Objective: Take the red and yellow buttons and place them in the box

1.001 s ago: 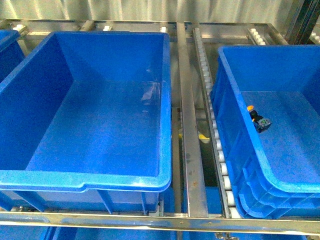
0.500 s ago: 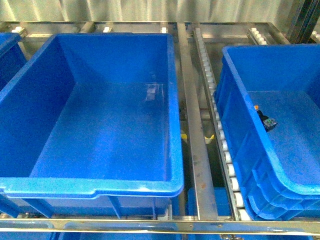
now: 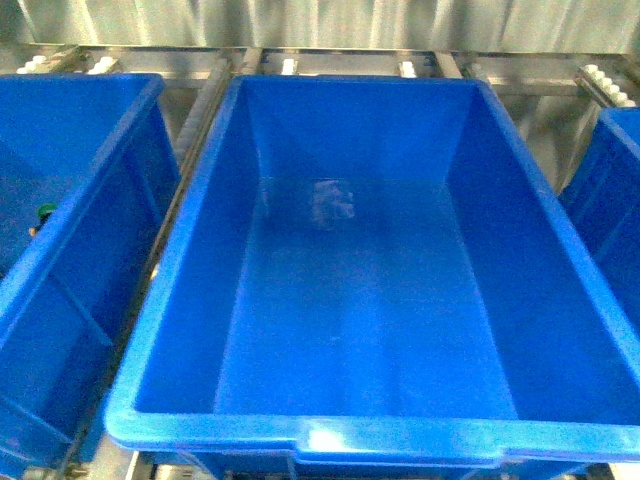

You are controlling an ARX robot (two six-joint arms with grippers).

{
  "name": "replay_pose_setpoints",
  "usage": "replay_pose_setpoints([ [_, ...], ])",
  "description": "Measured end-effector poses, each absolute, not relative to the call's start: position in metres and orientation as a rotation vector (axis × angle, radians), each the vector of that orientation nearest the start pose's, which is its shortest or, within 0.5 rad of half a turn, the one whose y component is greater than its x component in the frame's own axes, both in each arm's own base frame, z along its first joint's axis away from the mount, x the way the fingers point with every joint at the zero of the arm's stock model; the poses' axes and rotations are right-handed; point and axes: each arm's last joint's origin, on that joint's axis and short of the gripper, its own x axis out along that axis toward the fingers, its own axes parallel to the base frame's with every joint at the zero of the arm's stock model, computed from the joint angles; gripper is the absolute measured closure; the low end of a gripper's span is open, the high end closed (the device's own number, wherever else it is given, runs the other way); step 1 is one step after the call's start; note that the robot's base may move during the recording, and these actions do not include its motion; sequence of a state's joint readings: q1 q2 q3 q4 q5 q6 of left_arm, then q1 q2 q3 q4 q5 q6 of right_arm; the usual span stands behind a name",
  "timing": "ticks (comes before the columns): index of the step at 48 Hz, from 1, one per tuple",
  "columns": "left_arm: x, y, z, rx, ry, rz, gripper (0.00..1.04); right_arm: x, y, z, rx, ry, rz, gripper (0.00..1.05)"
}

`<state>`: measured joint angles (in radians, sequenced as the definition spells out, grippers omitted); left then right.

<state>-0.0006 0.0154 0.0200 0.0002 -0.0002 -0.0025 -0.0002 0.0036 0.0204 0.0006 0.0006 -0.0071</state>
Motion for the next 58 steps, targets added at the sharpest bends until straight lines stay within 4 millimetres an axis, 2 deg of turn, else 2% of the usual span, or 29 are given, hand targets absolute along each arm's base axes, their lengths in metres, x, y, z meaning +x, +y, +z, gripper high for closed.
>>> replay_pose_setpoints([
  [58,0.0974,0.0001,0.1692,-0.003,-0.005,0.003,0.08,0.0966,0.0000,0.1701,-0.006,-0.015,0.002,0.07],
])
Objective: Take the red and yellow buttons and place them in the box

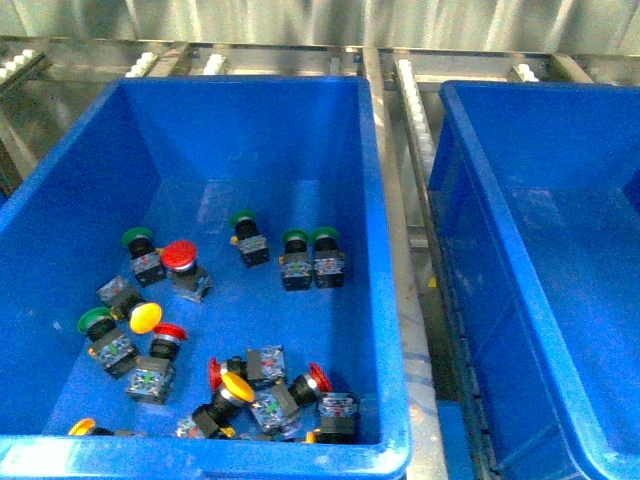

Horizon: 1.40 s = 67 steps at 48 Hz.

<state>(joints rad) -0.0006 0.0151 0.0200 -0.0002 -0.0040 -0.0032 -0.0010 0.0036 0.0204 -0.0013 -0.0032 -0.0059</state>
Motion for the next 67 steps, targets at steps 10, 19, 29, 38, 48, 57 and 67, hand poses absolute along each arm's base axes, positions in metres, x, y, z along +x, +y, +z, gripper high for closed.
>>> replay_pose_setpoints([
  [10,0.0974,0.0000,0.1692,-0.003,-0.005,0.001,0.08,0.0966,0.0000,0.1701,-0.006,-0.015,0.001,0.07],
  [19,0.0974,0.0000,0.1692,-0.003,-0.005,0.000,0.08,0.0966,0.0000,0.1701,-0.006,-0.015,0.000,0.07],
  [29,0.0974,-0.0001,0.1692,-0.003,-0.005,0.000,0.08,0.0966,0.0000,0.1701,-0.006,-0.016,-0.001,0.07],
  [38,0.0974,-0.0001,0.1692,-0.003,-0.005,0.000,0.08,0.0966,0.0000,0.1701,-0.006,-0.016,0.000,0.07],
  [48,0.0974,0.0001,0.1692,-0.003,-0.005,0.004,0.08,0.0966,0.0001,0.1701,-0.006,-0.016,0.005,0.07],
  [57,0.0974,-0.0002,0.1692,-0.003,-0.005,-0.006,0.08,0.0966,-0.0002,0.1701,-0.003,-0.016,-0.008,0.07],
  [67,0.0974,-0.0001,0.1692,-0.003,-0.005,-0.001,0.08,0.0966,0.0000,0.1701,-0.003,-0.016,-0.001,0.07],
])
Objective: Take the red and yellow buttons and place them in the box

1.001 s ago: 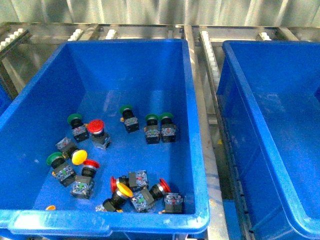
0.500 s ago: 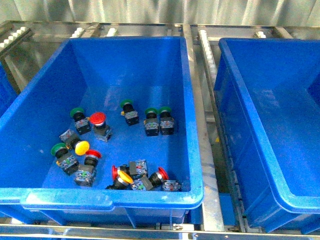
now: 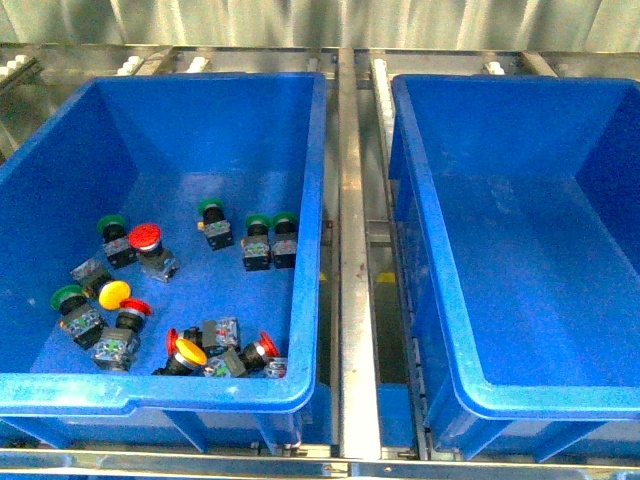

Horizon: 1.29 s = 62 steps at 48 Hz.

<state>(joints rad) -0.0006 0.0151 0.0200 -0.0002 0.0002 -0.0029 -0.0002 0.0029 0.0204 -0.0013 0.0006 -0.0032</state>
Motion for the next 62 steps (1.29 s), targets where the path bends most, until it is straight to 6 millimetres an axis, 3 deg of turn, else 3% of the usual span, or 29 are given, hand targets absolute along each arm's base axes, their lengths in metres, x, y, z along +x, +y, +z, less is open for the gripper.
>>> replay_pose_setpoints([
  [11,0.097,0.000,0.169,-0.003,-0.005,0.000,0.08,0.097,0.000,0.170,-0.003,-0.016,-0.001,0.07],
  [13,0.098,0.000,0.168,-0.029,0.061,0.035,0.08,0.097,0.000,0.170,-0.003,-0.016,-0.001,0.07],
  [15,0.104,0.001,0.171,-0.104,0.254,0.142,0.08,0.097,0.000,0.170,-0.003,-0.016,-0.003,0.07],
  [21,0.165,0.000,0.203,-0.124,0.355,0.168,0.08,0.097,0.000,0.170,-0.003,-0.016,0.000,0.07],
  [24,0.205,-0.005,0.211,-0.102,0.390,0.125,0.08,0.097,0.000,0.170,-0.003,-0.016,0.000,0.07],
  [29,0.257,-0.016,0.195,-0.027,0.509,0.044,0.08,0.097,0.000,0.170,-0.003,-0.017,0.000,0.07],
  [34,0.297,-0.019,0.176,0.077,0.575,0.040,0.08,0.097,0.000,0.170,-0.003,-0.017,-0.001,0.07],
  [46,0.355,-0.022,0.158,0.179,0.638,-0.032,0.08,0.097,0.000,0.170,-0.003,-0.017,0.000,0.07],
  [55,0.394,-0.016,0.126,0.174,0.699,-0.062,0.08,0.097,0.000,0.170,-0.003,-0.017,0.000,0.07],
  [62,0.422,-0.014,0.114,0.158,0.702,-0.087,0.08,0.097,0.000,0.170,-0.003,-0.017,0.000,0.07],
])
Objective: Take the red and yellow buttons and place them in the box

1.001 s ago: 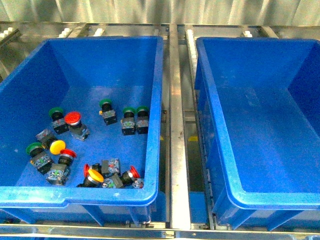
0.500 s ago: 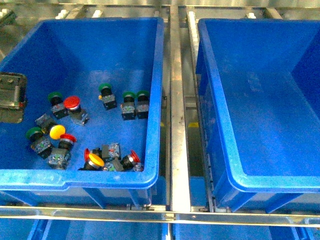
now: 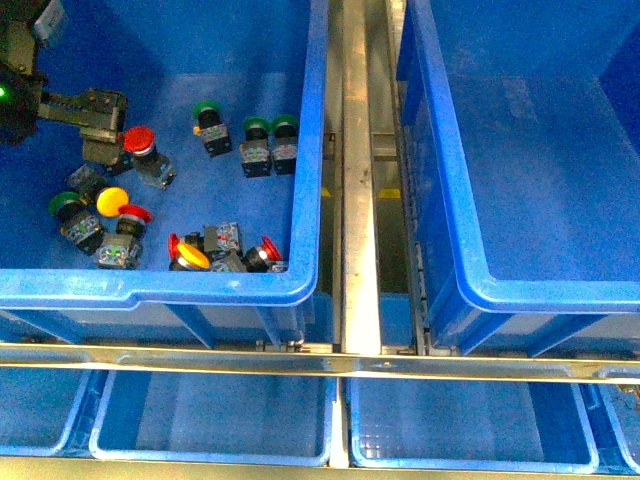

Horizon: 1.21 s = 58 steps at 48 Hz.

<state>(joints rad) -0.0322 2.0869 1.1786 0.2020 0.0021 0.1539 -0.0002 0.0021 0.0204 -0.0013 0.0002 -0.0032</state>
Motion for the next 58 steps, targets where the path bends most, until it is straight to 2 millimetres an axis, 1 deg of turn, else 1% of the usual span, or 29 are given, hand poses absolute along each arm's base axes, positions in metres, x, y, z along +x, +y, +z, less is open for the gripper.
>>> replay_pose_setpoints([
  [9,0.443,-0.014,0.105,0.148,0.703,-0.110,0.08,0.097,0.000,0.170,-0.003,-0.017,0.000,0.07],
  [20,0.461,-0.016,0.090,0.142,0.716,-0.125,0.08,0.097,0.000,0.170,-0.003,-0.017,-0.001,0.07],
  [37,0.479,-0.027,0.074,0.133,0.726,-0.175,0.08,0.097,0.000,0.170,-0.003,-0.017,-0.001,0.07],
  [43,0.485,-0.028,0.072,0.130,0.721,-0.184,0.08,0.097,0.000,0.170,-0.003,-0.017,0.000,0.07],
  [52,0.489,-0.029,0.070,0.124,0.725,-0.193,0.08,0.097,0.000,0.170,-0.003,-0.017,0.000,0.07],
  [54,0.489,-0.030,0.070,0.123,0.723,-0.198,0.12,0.097,0.000,0.170,-0.003,-0.017,0.000,0.07],
  [55,0.489,-0.030,0.070,0.123,0.722,-0.199,0.17,0.097,0.000,0.170,-0.003,-0.017,0.000,0.07],
  [56,0.489,-0.030,0.070,0.123,0.722,-0.199,0.19,0.097,0.000,0.170,-0.003,-0.017,0.000,0.07],
  [58,0.489,-0.030,0.070,0.123,0.722,-0.199,0.26,0.097,0.000,0.170,-0.003,-0.017,0.000,0.07],
])
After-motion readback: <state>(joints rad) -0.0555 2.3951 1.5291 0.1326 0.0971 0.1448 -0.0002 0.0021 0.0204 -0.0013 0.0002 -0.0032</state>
